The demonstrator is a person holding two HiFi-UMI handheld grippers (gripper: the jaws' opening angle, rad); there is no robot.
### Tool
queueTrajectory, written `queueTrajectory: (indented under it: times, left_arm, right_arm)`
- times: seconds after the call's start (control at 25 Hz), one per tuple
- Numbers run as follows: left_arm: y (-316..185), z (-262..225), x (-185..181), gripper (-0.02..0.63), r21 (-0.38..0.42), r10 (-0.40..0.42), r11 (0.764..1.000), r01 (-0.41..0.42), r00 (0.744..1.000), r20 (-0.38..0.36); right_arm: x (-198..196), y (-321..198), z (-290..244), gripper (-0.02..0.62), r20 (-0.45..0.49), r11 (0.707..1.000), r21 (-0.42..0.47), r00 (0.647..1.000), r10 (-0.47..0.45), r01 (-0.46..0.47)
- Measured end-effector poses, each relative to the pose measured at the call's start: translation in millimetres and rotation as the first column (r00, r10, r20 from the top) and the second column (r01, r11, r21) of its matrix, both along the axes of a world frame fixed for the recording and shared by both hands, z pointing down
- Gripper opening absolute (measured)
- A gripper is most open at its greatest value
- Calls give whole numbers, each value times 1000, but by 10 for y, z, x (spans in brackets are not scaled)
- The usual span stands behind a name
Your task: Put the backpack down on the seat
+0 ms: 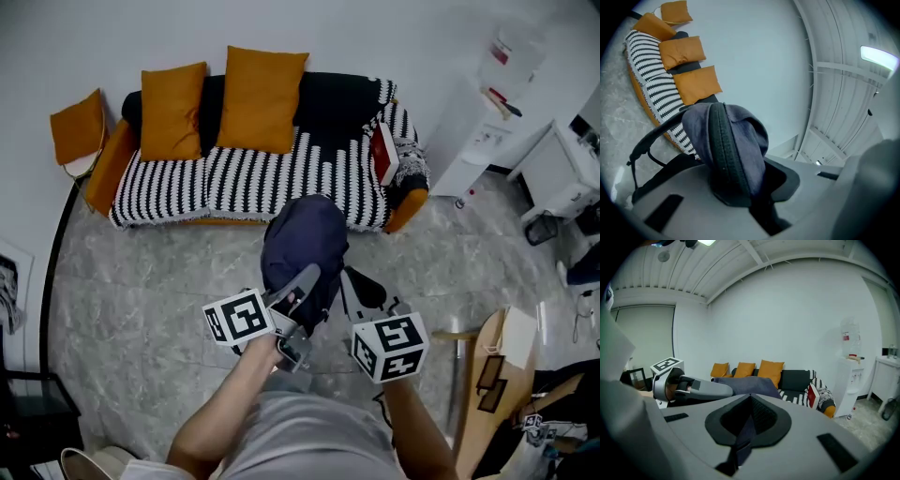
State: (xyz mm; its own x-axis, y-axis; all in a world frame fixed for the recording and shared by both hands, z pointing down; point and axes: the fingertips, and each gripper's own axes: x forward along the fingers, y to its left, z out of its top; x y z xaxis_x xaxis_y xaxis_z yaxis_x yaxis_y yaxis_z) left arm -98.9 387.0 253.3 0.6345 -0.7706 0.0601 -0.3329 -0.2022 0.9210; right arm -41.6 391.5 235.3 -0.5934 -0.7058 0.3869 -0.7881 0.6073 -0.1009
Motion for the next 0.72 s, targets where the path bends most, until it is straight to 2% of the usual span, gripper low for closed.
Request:
queueTrajectory:
  times: [0.28, 0.72]
  left_arm:
    - [-364, 1, -126, 44, 12, 41, 999, -41, 998, 37]
    - [-724, 101, -88, 44, -4, 46, 999, -46, 999, 22]
  right_arm:
    - [-136, -358, -1, 2, 0, 1000, 1, 1000, 31, -31]
    - [-9, -667, 52, 2, 3, 998, 4, 998, 63, -63]
